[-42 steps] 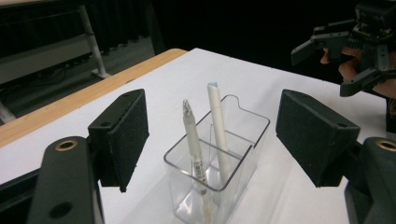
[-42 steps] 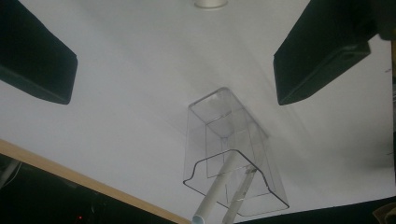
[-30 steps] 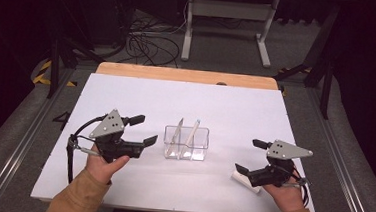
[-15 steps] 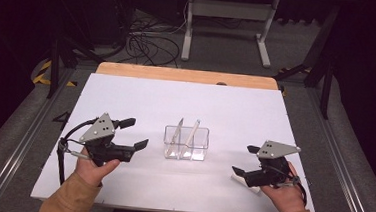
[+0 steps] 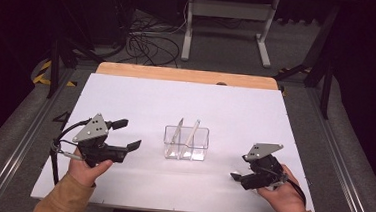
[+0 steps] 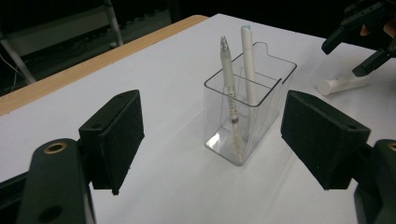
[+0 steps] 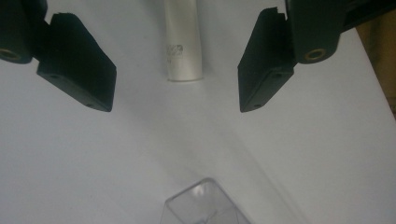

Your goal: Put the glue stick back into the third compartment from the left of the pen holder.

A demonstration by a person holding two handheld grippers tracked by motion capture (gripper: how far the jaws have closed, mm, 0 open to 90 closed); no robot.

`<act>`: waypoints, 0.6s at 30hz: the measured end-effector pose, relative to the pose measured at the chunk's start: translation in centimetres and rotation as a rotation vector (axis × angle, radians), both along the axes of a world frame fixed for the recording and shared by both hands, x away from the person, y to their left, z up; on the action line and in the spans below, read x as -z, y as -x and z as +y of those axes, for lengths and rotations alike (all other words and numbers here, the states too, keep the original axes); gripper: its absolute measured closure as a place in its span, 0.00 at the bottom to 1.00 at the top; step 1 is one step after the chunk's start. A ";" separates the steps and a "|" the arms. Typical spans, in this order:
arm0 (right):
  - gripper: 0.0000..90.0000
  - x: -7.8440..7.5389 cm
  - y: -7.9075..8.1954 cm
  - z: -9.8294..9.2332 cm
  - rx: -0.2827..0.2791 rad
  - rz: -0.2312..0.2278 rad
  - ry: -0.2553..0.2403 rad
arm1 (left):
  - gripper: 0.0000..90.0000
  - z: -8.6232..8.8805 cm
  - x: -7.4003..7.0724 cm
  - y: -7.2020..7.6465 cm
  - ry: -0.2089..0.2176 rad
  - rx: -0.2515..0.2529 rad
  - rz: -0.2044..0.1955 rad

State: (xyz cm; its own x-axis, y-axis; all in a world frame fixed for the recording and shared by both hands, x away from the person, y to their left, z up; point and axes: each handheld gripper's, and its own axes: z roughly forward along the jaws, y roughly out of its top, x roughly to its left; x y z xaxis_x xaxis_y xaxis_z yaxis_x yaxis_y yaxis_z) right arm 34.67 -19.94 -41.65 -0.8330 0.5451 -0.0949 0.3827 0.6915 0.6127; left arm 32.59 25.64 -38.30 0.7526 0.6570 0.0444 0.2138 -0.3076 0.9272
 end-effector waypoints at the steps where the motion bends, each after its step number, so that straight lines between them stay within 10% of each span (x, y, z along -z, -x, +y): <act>1: 0.32 0.1 -0.1 0.1 -0.004 0.007 0.015 | 0.24 0.1 0.0 0.0 -0.002 -0.003 0.001; 18: 0.43 1.6 -0.3 1.1 -0.022 0.103 0.170 | 0.24 0.4 0.2 0.2 -0.011 -0.009 0.002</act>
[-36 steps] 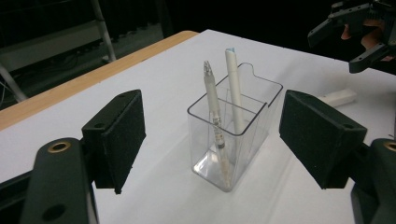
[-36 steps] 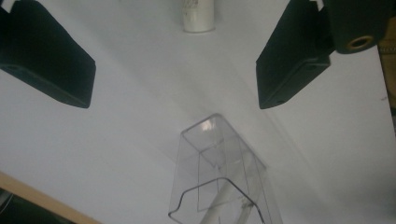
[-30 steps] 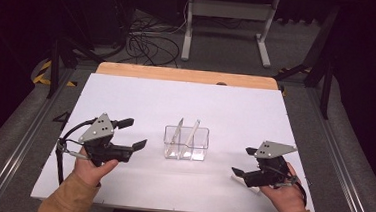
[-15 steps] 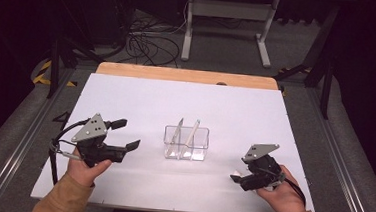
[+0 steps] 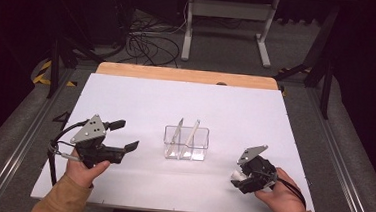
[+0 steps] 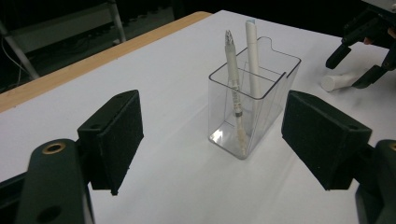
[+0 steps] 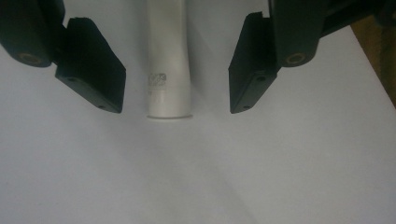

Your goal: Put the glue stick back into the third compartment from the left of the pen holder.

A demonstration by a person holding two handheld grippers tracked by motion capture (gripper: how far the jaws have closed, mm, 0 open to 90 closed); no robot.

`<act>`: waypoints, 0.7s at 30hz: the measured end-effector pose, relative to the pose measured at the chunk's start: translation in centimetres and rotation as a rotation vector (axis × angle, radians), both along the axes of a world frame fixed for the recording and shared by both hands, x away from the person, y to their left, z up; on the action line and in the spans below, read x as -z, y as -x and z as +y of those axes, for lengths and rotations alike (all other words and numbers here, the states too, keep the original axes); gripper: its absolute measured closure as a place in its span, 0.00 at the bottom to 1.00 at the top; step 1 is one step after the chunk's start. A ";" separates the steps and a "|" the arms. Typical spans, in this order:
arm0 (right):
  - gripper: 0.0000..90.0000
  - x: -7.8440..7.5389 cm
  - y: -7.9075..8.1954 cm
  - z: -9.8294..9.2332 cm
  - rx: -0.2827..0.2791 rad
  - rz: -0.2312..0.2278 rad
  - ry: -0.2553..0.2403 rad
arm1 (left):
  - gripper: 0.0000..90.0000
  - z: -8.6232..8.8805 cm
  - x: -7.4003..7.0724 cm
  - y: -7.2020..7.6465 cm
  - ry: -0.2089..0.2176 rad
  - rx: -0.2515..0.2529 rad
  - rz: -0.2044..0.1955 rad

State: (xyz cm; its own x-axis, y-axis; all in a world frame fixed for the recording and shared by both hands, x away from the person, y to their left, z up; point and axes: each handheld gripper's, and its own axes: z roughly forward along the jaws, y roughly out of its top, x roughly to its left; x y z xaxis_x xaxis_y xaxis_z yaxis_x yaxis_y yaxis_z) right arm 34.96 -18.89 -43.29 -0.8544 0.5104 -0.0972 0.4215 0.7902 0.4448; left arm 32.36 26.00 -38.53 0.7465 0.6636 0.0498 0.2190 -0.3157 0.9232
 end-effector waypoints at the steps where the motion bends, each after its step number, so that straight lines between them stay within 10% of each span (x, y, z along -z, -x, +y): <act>1: 0.44 0.1 0.0 0.0 0.000 0.001 0.006 | 0.24 0.0 0.0 0.0 0.003 -0.001 0.002; 21: 0.66 0.9 -0.2 0.1 -0.002 0.029 0.142 | 0.24 -0.1 0.3 0.1 -0.006 0.000 0.007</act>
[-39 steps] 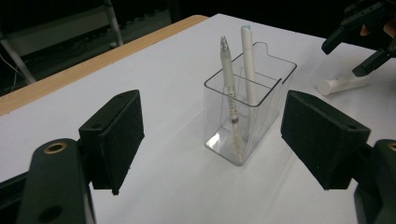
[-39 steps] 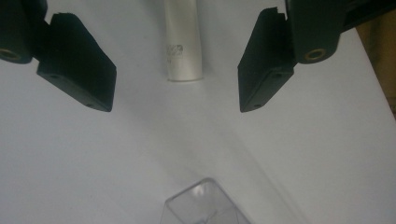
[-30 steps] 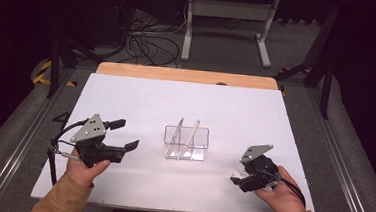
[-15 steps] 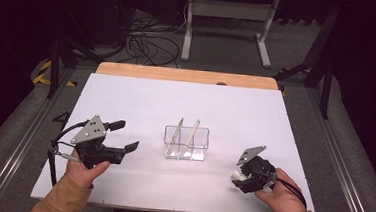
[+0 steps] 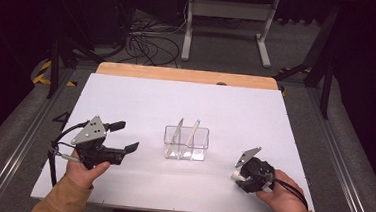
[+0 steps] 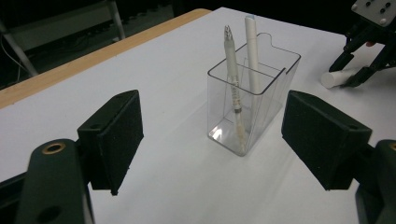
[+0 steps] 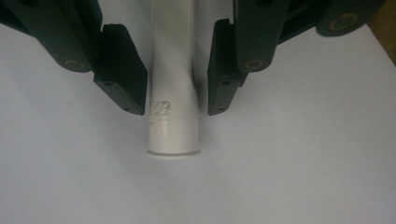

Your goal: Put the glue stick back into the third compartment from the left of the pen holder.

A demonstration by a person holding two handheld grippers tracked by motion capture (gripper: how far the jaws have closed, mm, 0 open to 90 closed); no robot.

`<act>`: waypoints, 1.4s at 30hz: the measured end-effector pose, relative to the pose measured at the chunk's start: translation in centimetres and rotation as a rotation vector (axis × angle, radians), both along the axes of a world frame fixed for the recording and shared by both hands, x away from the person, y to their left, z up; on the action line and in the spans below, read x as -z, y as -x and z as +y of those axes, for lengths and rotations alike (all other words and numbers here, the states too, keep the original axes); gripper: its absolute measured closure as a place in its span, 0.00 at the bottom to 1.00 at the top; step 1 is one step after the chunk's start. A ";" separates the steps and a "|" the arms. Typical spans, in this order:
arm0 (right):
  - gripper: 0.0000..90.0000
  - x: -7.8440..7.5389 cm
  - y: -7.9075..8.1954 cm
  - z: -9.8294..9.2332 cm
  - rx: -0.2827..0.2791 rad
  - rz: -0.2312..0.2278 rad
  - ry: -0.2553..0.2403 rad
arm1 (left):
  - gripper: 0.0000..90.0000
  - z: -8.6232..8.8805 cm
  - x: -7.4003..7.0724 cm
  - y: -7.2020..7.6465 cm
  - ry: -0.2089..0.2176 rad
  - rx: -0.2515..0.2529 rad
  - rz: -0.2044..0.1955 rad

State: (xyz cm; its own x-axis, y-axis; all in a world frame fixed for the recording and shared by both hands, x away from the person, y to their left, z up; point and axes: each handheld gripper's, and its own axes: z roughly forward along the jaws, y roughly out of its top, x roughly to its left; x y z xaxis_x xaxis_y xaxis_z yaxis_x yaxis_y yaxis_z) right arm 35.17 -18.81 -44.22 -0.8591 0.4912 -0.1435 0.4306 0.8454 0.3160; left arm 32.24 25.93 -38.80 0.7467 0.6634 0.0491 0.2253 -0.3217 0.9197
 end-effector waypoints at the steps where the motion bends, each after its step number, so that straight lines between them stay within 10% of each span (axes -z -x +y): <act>1: 0.67 0.0 0.0 0.0 -0.002 -0.001 0.004 | 0.24 0.0 0.0 0.0 -0.002 0.000 0.001; 42: 0.75 -0.9 0.7 0.2 -0.043 -0.046 0.007 | 0.24 0.2 -0.1 0.1 -0.002 -0.005 -0.001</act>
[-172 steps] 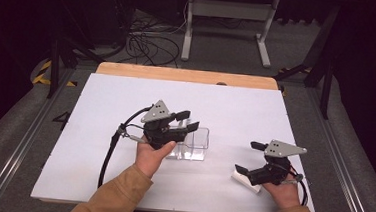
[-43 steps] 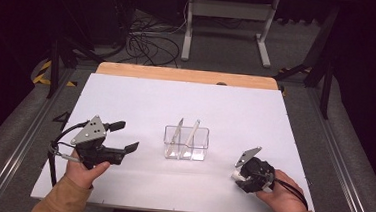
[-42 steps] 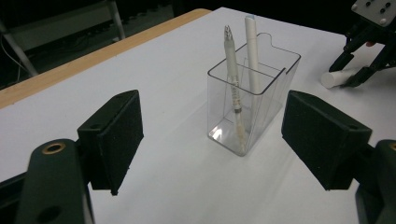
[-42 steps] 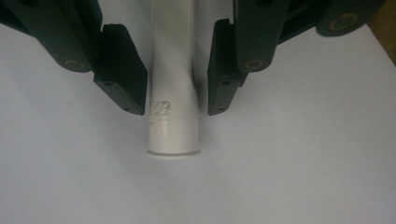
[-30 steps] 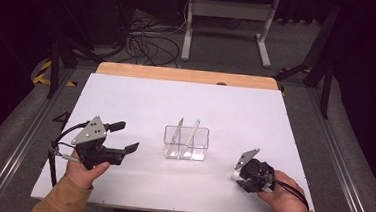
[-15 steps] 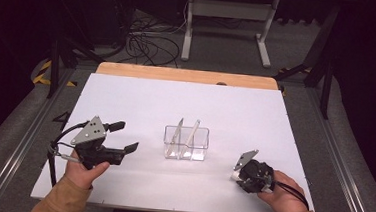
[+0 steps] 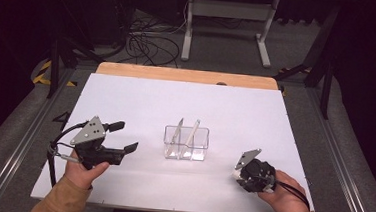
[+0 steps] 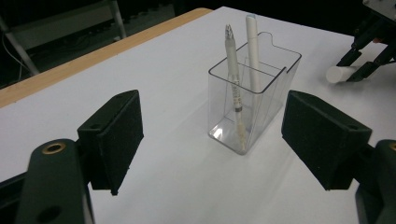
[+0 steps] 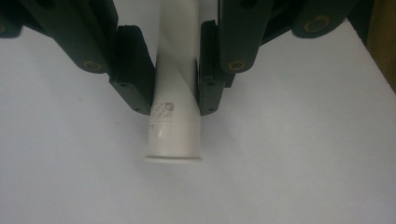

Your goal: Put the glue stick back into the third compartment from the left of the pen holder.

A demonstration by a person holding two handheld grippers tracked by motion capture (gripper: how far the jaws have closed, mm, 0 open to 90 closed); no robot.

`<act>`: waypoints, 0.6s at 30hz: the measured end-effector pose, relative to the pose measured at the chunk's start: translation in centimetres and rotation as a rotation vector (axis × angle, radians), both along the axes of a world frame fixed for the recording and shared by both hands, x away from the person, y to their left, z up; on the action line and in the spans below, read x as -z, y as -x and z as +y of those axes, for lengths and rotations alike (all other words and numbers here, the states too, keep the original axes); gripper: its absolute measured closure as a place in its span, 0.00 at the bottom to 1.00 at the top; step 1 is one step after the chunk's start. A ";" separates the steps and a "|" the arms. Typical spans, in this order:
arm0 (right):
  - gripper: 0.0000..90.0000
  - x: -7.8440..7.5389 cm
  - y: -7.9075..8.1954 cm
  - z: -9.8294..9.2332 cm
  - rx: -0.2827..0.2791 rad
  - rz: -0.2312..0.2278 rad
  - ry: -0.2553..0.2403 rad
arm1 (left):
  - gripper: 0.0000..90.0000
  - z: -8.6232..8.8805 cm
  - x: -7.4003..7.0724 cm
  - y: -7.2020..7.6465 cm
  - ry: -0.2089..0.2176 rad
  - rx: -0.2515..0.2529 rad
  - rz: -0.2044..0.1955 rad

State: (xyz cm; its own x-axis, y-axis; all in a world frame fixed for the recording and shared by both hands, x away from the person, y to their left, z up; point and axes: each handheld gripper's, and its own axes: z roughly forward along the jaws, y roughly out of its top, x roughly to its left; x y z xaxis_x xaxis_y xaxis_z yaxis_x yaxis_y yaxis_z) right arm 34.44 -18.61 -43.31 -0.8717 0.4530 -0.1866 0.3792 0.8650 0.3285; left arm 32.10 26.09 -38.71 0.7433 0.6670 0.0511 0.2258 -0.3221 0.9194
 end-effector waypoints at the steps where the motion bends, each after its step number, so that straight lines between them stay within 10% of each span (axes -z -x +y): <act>1: 0.75 -0.1 0.0 0.0 -0.001 0.003 -0.004 | 0.24 0.0 0.0 0.0 0.001 0.000 -0.001; 18: 0.76 -2.7 0.9 -0.5 -0.007 -0.114 -0.162 | 0.24 0.1 0.0 0.1 0.003 -0.005 -0.003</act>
State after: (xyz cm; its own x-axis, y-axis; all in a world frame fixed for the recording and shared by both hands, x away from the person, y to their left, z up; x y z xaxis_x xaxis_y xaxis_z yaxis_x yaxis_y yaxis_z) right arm 33.54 -19.16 -40.62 -0.8525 0.4789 -0.2094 0.3257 0.8001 0.5037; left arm 32.02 26.21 -38.72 0.7400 0.6706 0.0511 0.2248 -0.3183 0.9210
